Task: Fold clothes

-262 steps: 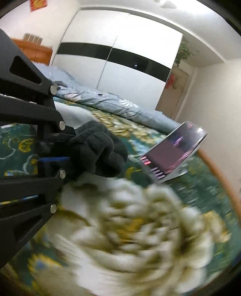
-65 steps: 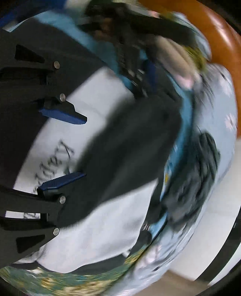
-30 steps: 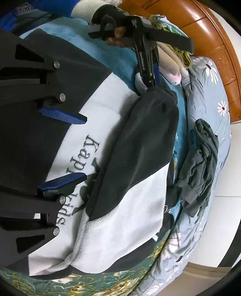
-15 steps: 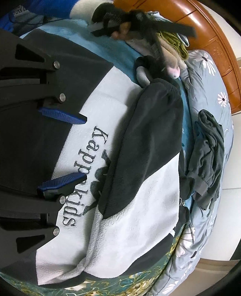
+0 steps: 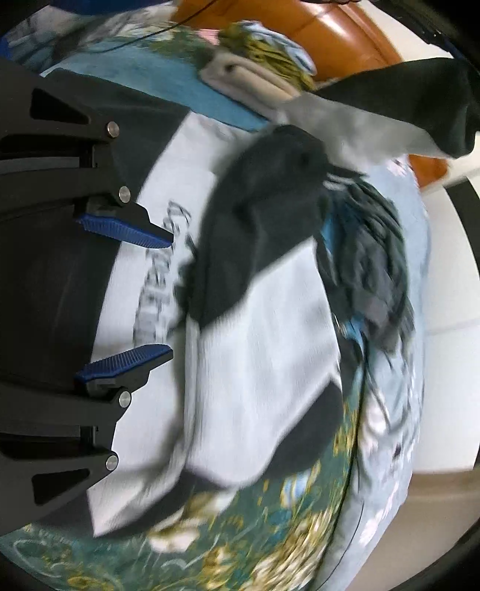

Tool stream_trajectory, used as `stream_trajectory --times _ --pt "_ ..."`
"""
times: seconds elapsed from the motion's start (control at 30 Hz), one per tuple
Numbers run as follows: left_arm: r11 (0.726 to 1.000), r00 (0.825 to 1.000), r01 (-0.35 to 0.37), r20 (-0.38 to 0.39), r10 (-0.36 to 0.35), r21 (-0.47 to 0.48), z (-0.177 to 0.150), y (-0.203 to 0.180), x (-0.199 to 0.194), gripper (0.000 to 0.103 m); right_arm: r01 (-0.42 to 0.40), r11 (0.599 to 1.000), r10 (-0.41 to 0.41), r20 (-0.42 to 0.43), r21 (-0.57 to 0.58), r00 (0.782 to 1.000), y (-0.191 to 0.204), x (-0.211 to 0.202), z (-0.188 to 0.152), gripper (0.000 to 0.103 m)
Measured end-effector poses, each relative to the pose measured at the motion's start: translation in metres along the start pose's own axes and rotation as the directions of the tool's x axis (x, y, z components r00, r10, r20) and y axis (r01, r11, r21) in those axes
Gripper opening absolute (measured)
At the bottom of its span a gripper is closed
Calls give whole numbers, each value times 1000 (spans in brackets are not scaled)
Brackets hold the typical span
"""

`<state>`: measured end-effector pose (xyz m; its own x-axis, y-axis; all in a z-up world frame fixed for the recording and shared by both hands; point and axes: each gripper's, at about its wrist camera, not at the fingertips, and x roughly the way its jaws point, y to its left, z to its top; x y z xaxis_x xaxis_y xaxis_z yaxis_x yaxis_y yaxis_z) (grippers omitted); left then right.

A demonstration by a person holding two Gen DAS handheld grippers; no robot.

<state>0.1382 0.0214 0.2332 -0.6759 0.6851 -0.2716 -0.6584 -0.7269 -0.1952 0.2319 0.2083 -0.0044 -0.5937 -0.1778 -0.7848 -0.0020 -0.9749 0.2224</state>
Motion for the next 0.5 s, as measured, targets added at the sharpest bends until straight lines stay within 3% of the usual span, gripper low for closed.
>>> stream_trajectory --times 0.1,0.23,0.4,0.5 --pt "998 990 69 -126 -69 -6 -39 -29 59 10 11 996 -16 45 93 999 -29 -16 -5 56" --pt "998 950 64 -305 -68 -21 -103 -51 127 10 24 979 -38 67 200 997 -64 -30 -11 56" --pt "999 898 44 -437 -49 -21 -156 -70 167 11 0 952 -30 93 306 995 -96 -38 -21 56" --pt "998 865 43 -498 -54 -34 -175 -72 176 19 -40 937 -1 116 347 993 -105 -40 -23 56"
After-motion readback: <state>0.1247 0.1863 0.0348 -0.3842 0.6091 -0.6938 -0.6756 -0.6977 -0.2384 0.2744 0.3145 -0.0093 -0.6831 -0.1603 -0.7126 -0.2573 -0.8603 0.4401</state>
